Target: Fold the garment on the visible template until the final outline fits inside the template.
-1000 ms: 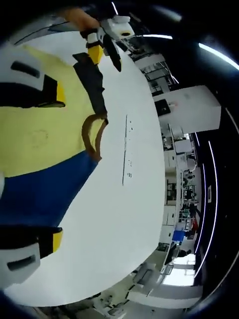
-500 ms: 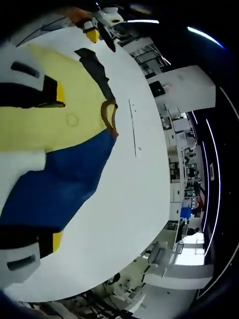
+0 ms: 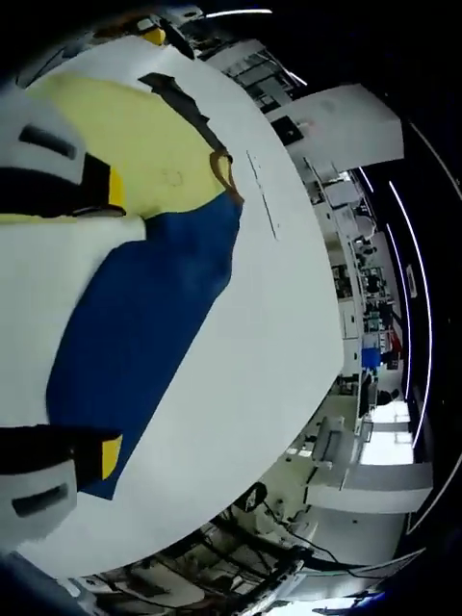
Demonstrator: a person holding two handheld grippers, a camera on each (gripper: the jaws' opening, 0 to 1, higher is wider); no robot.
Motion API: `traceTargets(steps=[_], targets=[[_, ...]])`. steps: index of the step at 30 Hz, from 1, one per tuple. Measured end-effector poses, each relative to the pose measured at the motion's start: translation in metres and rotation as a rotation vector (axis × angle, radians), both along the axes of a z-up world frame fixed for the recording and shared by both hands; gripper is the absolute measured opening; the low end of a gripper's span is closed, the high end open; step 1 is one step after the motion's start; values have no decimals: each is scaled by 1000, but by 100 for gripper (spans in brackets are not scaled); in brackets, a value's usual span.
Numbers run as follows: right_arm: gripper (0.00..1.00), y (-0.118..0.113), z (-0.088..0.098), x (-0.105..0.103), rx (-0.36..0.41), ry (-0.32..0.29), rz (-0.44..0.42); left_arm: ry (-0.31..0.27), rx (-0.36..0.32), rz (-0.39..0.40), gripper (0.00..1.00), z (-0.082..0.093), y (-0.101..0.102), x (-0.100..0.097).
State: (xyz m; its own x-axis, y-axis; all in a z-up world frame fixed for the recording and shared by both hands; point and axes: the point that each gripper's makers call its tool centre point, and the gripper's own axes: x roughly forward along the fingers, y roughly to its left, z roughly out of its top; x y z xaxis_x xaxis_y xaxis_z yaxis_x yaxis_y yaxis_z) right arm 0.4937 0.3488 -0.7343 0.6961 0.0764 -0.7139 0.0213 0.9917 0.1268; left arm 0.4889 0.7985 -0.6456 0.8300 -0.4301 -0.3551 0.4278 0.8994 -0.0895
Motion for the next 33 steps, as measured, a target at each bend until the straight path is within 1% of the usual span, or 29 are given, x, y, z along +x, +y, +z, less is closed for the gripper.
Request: traceTargets(steps=[3,6,9,11,14,18,21,26,29,31,33], targets=[[83,-15,-4,-6,12,2,-58,-1,-4,8,99,1,0,-9],[78,-24,-6,-10,14,4,-91,6,9,6,99,-1,0,-18],[75,-31,-13,-16,19,30,-115,5,12,13,99,-3,1,-25],[72,-35,-16,-19,15,35,-131,6,14,23,99,-4,3,-30],[63,-43,-22,-25,3,52,-167,5,12,29,99,-5,5,-37],[52,-51,-25,-29,-23,60,-201,13,11,35,98,-4,6,-44],[45,-55,-26,-31,-35,67,-228,8,20,37,97,-3,7,-46],[41,-60,-29,-32,-60,75,-253,7,42,33,96,-4,9,-48],[39,-63,-31,-33,-95,91,-258,4,41,35,96,-3,10,-49],[43,-67,-29,-34,-120,91,-268,0,37,35,95,-1,9,-49],[51,-72,-30,-36,-161,104,-255,-6,32,35,95,1,9,-49]])
